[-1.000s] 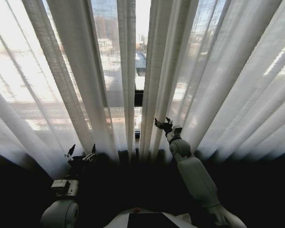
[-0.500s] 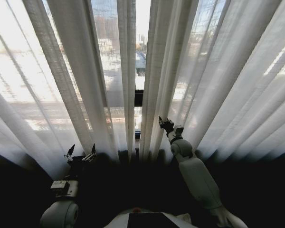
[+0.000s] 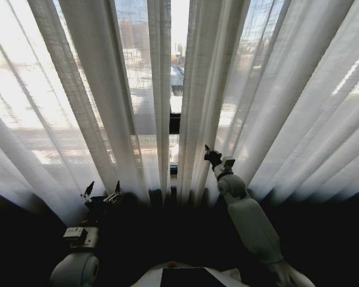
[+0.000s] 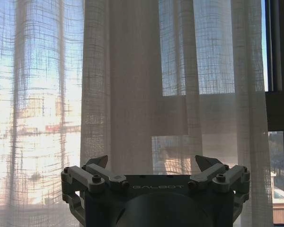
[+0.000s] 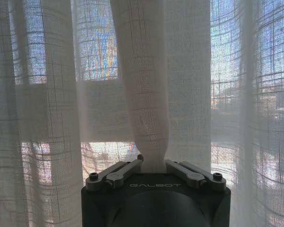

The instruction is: Open the curtains by pulling them apart, changing their state from closed to fully open.

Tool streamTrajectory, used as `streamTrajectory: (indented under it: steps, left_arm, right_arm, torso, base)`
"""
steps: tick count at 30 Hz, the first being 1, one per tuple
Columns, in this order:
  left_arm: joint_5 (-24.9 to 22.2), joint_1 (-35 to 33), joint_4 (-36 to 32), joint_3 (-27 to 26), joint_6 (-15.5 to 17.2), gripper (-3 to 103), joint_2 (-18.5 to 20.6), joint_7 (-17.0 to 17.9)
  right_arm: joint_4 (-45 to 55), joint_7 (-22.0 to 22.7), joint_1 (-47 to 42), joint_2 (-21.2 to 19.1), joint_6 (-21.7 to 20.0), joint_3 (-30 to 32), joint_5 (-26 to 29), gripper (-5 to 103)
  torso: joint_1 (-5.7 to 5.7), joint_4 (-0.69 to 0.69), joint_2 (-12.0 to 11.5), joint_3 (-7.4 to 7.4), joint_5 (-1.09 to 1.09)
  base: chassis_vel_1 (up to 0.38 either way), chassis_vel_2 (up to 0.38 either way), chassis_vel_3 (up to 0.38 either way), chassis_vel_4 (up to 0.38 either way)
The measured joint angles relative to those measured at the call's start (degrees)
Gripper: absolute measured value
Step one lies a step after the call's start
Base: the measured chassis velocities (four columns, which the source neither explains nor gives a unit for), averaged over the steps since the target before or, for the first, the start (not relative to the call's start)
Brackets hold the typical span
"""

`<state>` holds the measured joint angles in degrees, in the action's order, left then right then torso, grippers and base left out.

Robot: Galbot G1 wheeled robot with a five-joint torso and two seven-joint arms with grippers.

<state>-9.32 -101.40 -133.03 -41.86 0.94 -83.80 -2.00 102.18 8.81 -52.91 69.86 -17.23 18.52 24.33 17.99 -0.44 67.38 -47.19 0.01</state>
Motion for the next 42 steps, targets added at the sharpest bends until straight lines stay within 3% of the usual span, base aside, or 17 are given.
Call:
streamTrajectory:
  steps: [19, 42]
  left_arm:
    - [0.39, -0.14, -0.36, 0.0, 0.03, 100, -0.12, -0.01]
    - [0.42, -0.11, -0.09, 0.19, -0.5, 100, -0.1, -0.07]
  right_arm:
    - [0.83, -0.56, -0.81, -0.46, -0.08, 0.63, -0.01, 0]
    - [2.04, -0.72, -2.43, -1.15, -0.03, 3.44, -0.03, 0]
  torso:
    - [0.0, 0.01, 0.0, 0.0, 0.0]
    - [-0.01, 0.01, 0.01, 0.0, 0.0]
  base:
    - [-0.099, -0.101, 0.109, 0.108]
    - [-0.336, -0.338, 0.332, 0.337]
